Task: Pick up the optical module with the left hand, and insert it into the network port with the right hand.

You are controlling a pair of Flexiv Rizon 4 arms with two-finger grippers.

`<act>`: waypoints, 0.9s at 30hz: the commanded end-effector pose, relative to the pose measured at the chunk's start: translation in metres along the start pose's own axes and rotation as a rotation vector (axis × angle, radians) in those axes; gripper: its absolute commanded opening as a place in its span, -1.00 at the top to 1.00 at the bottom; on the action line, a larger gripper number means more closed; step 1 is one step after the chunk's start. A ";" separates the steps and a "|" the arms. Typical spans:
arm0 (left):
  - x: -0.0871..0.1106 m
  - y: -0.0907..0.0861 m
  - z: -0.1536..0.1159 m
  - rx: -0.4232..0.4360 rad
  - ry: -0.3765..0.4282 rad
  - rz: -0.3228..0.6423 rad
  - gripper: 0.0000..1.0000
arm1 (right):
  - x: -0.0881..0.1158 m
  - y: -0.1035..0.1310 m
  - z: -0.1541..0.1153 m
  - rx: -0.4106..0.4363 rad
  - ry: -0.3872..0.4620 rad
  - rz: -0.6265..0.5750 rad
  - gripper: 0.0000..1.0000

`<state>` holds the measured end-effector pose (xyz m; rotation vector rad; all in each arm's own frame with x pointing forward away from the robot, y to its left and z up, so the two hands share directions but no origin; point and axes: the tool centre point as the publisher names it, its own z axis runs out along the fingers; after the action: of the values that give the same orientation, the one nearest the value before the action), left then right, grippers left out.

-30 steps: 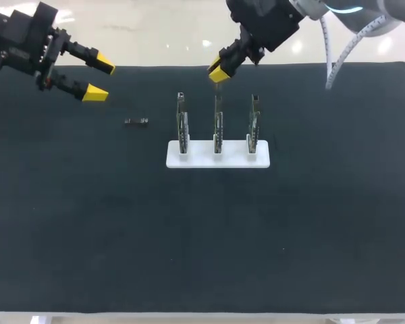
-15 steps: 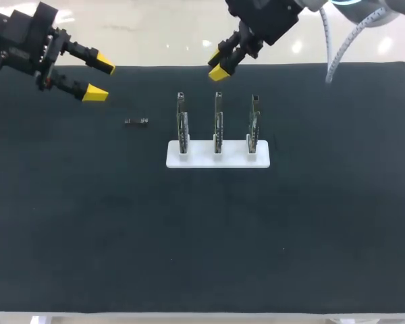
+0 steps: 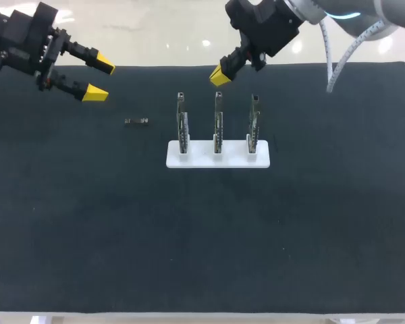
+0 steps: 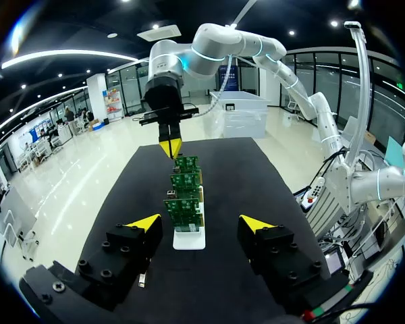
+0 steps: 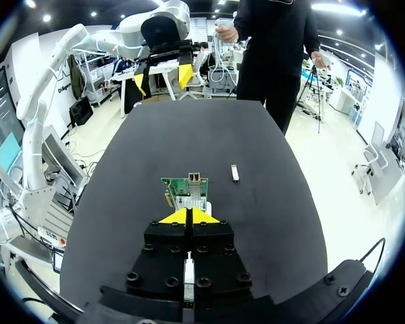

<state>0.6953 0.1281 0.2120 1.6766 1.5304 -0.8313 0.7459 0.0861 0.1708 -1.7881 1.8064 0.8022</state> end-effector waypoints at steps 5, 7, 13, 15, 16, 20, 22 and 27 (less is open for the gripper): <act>0.000 0.000 0.000 -0.001 0.003 -0.001 -1.00 | 0.006 0.001 0.004 -0.009 -0.002 -0.007 1.00; 0.000 0.000 0.000 -0.001 0.003 -0.001 -1.00 | 0.007 0.001 0.004 -0.010 0.000 -0.010 1.00; 0.000 0.000 0.000 -0.001 0.003 -0.001 -1.00 | 0.012 0.001 0.006 -0.009 -0.003 -0.016 1.00; 0.000 0.000 0.000 -0.001 0.003 -0.001 -1.00 | 0.013 0.002 0.007 -0.004 -0.004 -0.017 1.00; 0.000 0.000 0.000 -0.001 0.003 -0.001 -1.00 | 0.013 0.002 0.008 -0.003 -0.006 -0.017 1.00; 0.000 0.000 0.000 -0.001 0.003 -0.001 -1.00 | 0.015 0.002 0.009 -0.003 -0.009 -0.016 1.00; 0.000 0.000 0.000 -0.001 0.003 -0.001 -1.00 | 0.015 0.002 0.010 -0.004 -0.010 -0.015 1.00; 0.000 0.000 0.000 -0.001 0.003 -0.001 -1.00 | 0.017 0.003 0.012 -0.002 -0.010 -0.011 1.00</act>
<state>0.6953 0.1281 0.2120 1.6766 1.5304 -0.8313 0.7433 0.0825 0.1526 -1.7956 1.7902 0.8103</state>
